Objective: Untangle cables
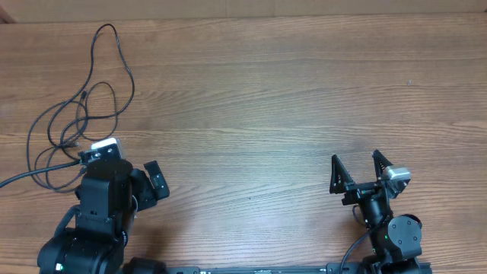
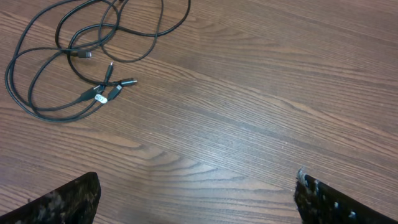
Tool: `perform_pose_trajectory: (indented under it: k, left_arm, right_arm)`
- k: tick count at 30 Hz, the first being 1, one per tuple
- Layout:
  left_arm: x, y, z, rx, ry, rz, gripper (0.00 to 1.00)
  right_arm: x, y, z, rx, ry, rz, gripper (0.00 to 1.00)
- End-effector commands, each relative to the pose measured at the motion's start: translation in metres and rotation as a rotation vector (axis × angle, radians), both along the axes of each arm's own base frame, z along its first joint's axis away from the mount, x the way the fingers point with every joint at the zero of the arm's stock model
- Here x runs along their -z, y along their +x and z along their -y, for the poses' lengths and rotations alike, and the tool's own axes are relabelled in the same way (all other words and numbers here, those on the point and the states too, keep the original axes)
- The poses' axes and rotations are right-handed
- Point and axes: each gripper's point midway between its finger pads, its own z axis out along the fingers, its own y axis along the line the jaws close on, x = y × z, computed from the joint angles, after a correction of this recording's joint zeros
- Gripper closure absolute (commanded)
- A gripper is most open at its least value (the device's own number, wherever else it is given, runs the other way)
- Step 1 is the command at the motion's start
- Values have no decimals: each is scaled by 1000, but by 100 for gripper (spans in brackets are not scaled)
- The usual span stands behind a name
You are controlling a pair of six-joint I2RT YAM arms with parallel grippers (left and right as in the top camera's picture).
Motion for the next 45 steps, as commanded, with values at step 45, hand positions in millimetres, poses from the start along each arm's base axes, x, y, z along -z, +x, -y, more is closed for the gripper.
perform_pose_trajectory:
  k: [45]
  left_arm:
    - [-1,-5,-5,-21,8,14,1]
  right_arm:
    - [2,0,-1,-3,-5,6,0]
